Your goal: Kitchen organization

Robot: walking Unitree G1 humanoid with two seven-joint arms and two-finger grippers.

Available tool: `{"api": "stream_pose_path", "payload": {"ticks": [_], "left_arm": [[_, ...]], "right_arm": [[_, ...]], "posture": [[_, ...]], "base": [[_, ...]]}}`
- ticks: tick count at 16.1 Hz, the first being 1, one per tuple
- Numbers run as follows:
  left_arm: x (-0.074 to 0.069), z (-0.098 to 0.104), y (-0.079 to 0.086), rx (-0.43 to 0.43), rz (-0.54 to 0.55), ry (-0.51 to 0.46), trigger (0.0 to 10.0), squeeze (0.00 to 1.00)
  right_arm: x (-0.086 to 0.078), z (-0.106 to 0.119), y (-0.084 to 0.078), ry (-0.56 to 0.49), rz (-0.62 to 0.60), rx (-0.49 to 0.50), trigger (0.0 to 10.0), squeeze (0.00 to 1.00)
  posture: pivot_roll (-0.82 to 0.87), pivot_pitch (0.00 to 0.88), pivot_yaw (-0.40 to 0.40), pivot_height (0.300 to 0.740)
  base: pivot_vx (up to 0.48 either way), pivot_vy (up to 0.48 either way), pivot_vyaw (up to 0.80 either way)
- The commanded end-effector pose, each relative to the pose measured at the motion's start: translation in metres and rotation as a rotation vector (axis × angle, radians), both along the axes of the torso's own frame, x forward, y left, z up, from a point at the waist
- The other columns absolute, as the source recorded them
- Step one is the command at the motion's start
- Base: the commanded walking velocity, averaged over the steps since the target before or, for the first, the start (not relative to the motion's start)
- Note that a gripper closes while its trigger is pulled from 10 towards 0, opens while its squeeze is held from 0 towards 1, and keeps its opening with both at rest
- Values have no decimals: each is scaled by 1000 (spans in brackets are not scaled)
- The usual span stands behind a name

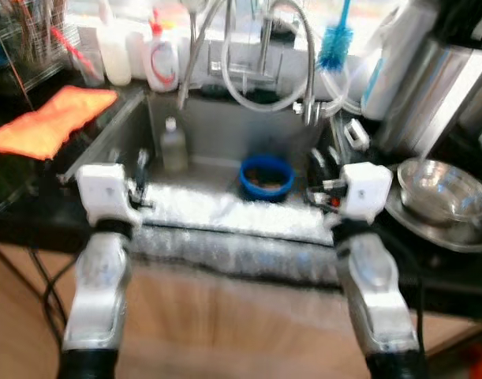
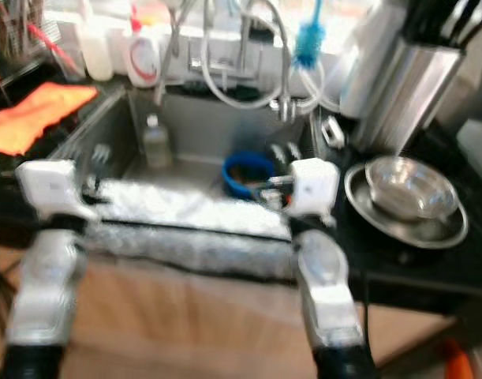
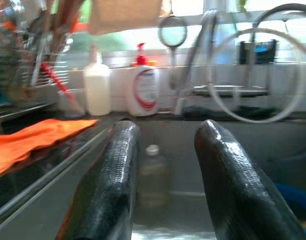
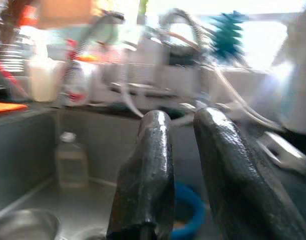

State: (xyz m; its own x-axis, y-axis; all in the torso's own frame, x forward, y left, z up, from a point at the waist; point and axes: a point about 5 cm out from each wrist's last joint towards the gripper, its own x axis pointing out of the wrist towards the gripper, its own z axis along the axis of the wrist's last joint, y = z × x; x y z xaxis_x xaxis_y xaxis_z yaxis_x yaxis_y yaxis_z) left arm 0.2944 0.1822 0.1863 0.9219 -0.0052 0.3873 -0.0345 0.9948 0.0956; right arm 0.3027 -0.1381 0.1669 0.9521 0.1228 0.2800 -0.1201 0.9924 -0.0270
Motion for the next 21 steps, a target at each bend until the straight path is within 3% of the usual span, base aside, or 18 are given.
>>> {"api": "stream_pose_path", "payload": {"ticks": [1, 3, 4, 7, 9, 12, 13, 17, 21], "left_arm": [[0, 4, 4, 1, 4, -16, 10000, 0], [0, 4, 4, 8, -6, -14, 10000, 0], [1, 5, 5, 13, -9, -12, 10000, 0], [3, 6, 7, 17, -12, -9, 10000, 0], [4, 3, 5, 22, -26, 3, 10000, 0], [4, 2, 3, 26, -37, 10, 10000, 0], [4, 2, 4, 26, -38, 12, 10000, 0], [4, 1, 5, 32, -43, 19, 10000, 0], [3, -1, 4, 31, -45, 27, 10000, 0]], "right_arm": [[2, 7, 1, -19, -6, 17, 10000, 0], [5, 20, -9, -57, -71, 53, 10000, 0], [6, 38, -27, -98, -178, 97, 10000, 0], [10, 60, -52, -113, -338, 86, 10000, 0], [12, 55, -79, 19, -486, 245, 10000, 0], [11, 39, -101, 165, -600, 305, 10000, 0], [10, 35, -108, 203, -625, 333, 10000, 1000], [7, 41, -123, 262, -703, 414, 10000, 1000], [-1, 45, -137, 266, -763, 407, 10000, 1000]], "posture": [[19, 0, -67, 740], [13, 0, -59, 740], [4, 0, -52, 740], [-9, 0, -40, 740], [-19, 0, -34, 740], [-18, 0, -31, 740], [-18, 0, -32, 740], [-18, 0, -34, 740], [-19, 0, -36, 740]], "base": [[0, 0, 0], [0, 0, 0], [0, 0, 0], [0, 0, 0], [0, 0, 0], [0, 0, 0], [0, 0, 0], [0, 0, 0], [0, 0, 0]]}}
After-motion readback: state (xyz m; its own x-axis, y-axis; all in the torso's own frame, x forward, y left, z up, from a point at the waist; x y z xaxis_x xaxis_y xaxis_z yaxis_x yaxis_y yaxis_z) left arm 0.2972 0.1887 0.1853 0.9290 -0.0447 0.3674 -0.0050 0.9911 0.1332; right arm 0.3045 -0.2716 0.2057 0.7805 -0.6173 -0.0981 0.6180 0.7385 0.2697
